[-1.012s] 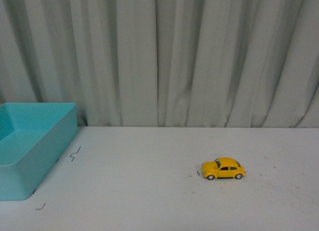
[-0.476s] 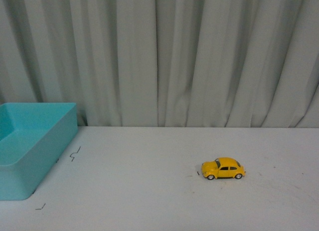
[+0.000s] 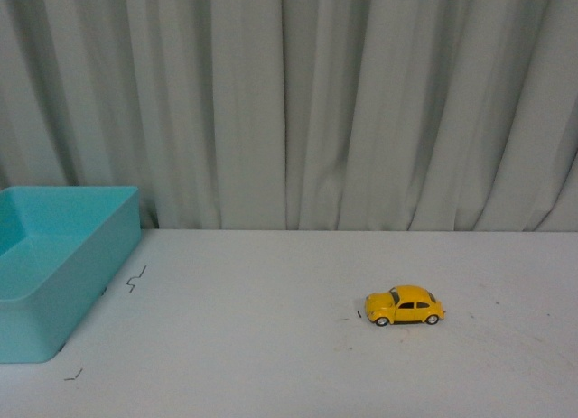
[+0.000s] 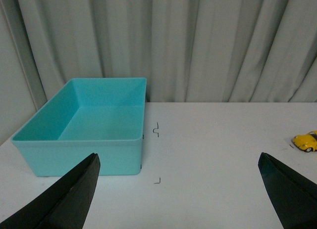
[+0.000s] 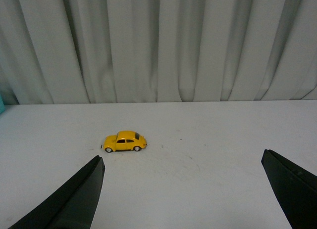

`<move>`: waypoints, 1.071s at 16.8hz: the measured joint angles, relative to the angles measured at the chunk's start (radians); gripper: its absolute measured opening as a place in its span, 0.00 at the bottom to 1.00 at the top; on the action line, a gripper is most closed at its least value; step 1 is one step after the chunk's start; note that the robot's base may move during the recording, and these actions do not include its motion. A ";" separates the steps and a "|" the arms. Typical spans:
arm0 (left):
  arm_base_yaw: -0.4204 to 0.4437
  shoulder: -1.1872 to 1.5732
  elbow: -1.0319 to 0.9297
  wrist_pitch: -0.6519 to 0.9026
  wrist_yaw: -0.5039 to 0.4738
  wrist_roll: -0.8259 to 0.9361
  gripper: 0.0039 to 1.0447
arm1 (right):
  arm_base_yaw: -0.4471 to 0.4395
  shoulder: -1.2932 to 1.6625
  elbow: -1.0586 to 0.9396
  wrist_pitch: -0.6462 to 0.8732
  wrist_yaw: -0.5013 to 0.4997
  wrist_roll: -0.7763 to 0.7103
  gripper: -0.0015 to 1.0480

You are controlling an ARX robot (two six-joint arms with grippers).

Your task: Wind up and store yellow beetle toy

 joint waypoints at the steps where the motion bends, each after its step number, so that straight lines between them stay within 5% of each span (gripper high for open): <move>1: 0.000 0.000 0.000 0.000 0.000 0.000 0.94 | 0.000 0.000 0.000 0.000 0.000 0.000 0.94; 18: 0.000 0.000 0.000 -0.001 0.000 0.000 0.94 | 0.000 0.000 0.000 -0.001 0.000 0.000 0.94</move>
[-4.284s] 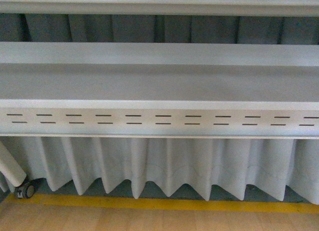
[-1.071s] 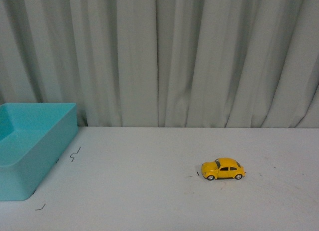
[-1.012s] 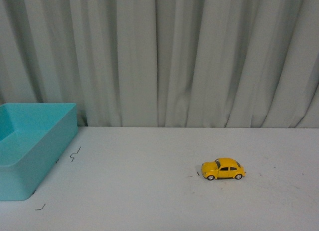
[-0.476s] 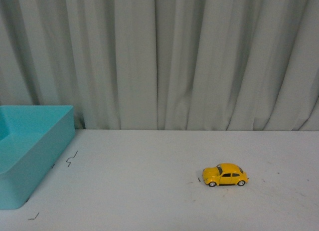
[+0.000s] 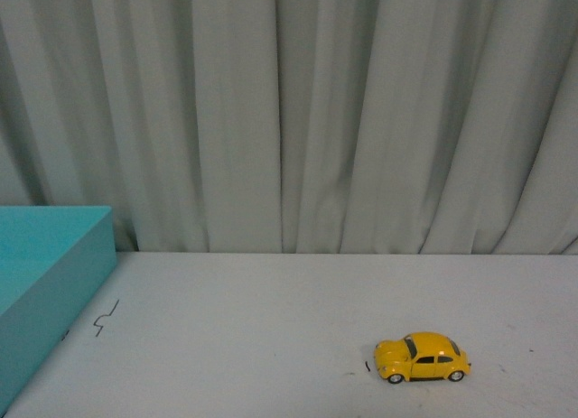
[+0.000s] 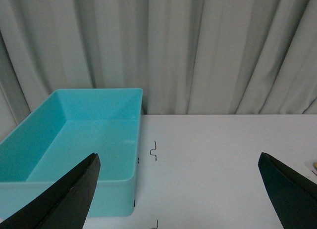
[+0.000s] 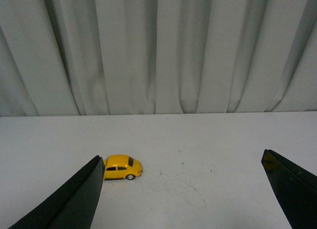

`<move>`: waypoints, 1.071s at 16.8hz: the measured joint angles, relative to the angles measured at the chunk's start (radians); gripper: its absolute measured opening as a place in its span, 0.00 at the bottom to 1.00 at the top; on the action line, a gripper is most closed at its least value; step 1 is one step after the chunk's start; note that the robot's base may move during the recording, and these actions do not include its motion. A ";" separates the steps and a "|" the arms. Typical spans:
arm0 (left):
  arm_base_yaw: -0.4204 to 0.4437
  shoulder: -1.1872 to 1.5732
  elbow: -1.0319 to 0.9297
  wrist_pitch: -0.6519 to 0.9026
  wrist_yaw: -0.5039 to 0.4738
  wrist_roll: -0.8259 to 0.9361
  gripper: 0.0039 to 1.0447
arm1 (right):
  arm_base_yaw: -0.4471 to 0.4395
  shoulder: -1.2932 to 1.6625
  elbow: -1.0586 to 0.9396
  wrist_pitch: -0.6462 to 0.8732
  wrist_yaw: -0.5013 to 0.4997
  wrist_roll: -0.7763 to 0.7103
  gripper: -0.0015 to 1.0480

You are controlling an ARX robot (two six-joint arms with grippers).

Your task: Wind up and store yellow beetle toy

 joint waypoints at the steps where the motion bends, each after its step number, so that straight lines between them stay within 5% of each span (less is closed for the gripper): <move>1: 0.000 0.000 0.000 0.000 0.000 0.000 0.94 | 0.000 0.000 0.000 0.000 0.000 0.000 0.94; 14: 0.000 0.000 0.000 0.000 0.000 0.000 0.94 | 0.000 0.000 0.000 0.000 0.000 0.000 0.94; 16: 0.000 0.000 0.000 0.000 0.000 0.000 0.94 | 0.029 0.009 0.000 0.088 0.141 -0.030 0.94; 18: 0.000 0.000 0.000 -0.001 0.000 0.000 0.94 | -0.018 0.032 0.000 0.154 0.147 -0.043 0.94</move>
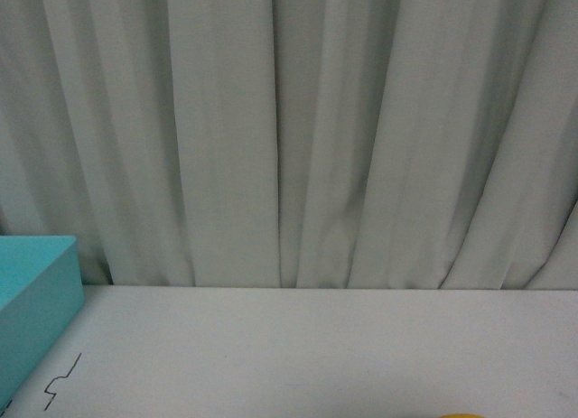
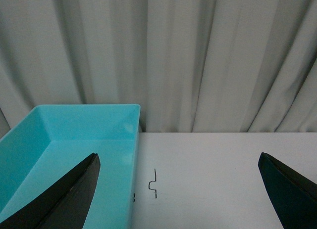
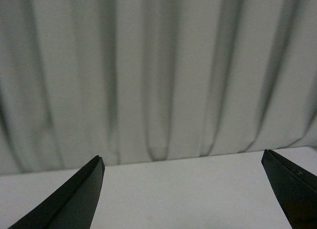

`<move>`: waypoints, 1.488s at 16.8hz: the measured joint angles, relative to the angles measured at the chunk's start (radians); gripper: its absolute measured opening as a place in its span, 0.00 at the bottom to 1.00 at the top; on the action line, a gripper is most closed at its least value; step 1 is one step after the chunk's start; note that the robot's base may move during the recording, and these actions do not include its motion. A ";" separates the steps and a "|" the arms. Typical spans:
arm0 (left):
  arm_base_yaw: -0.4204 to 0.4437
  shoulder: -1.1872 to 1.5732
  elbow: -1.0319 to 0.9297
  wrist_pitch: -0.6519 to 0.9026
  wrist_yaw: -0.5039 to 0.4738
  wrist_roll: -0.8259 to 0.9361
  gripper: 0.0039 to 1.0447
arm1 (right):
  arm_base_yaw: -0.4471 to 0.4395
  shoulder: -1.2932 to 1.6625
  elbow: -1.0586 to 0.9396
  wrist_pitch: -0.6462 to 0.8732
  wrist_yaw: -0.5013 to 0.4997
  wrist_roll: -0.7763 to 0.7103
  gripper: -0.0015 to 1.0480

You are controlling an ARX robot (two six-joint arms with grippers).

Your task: Wind up and store yellow beetle toy

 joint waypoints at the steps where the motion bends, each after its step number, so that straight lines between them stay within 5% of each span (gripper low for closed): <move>1: 0.000 0.000 0.000 0.000 0.000 0.000 0.94 | -0.034 0.030 0.000 0.038 -0.014 -0.002 0.94; 4: 0.000 0.000 0.000 0.000 0.000 0.000 0.94 | -0.357 0.543 0.085 0.496 -0.333 0.021 0.94; 7: 0.000 0.000 0.000 0.000 0.000 0.000 0.94 | -0.366 1.072 0.353 0.801 -0.591 -0.012 0.94; 9: 0.000 0.000 0.000 0.000 0.000 0.000 0.94 | -0.293 1.279 0.496 0.679 -0.759 -0.109 0.94; 11: 0.000 0.000 0.000 0.000 0.000 0.000 0.94 | -0.201 1.432 0.725 0.340 -0.956 -0.364 0.94; 14: 0.000 0.000 0.000 0.000 0.000 0.000 0.94 | -0.121 1.607 0.984 -0.212 -0.935 -0.850 0.94; 19: 0.000 0.000 0.000 0.000 0.000 0.000 0.94 | -0.048 1.809 1.152 -0.706 -0.733 -1.527 0.94; 25: 0.000 0.000 0.000 0.000 0.000 0.000 0.94 | 0.055 1.965 1.297 -0.889 -0.623 -1.675 0.94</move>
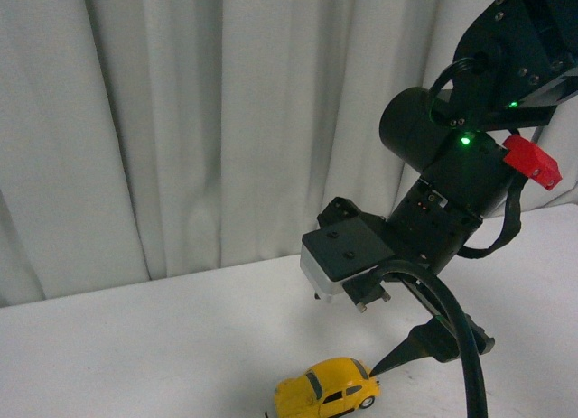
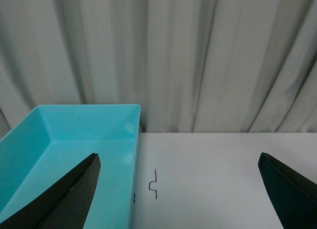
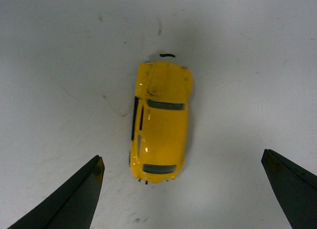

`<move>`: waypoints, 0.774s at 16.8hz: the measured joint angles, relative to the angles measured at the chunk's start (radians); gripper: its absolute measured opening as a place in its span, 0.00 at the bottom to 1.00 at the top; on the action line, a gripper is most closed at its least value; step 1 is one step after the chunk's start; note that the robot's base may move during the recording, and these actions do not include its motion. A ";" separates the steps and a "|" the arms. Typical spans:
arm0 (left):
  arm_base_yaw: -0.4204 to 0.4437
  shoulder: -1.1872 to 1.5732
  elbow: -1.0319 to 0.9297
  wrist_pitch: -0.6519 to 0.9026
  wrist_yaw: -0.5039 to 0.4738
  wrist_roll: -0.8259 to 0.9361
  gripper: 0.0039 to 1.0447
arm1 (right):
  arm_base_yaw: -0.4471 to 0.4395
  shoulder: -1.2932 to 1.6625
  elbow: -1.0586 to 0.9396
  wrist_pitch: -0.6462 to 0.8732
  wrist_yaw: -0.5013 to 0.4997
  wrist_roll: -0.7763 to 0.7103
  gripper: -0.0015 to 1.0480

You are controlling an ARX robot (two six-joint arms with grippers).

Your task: Wind up and store yellow beetle toy

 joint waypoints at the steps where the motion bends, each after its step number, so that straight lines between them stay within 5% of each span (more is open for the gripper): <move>1: 0.000 0.000 0.000 0.000 0.000 0.000 0.94 | 0.011 0.023 0.012 -0.010 0.015 -0.001 0.94; 13: 0.000 0.000 0.000 0.000 0.000 0.000 0.94 | 0.092 0.172 0.055 0.042 0.200 0.002 0.94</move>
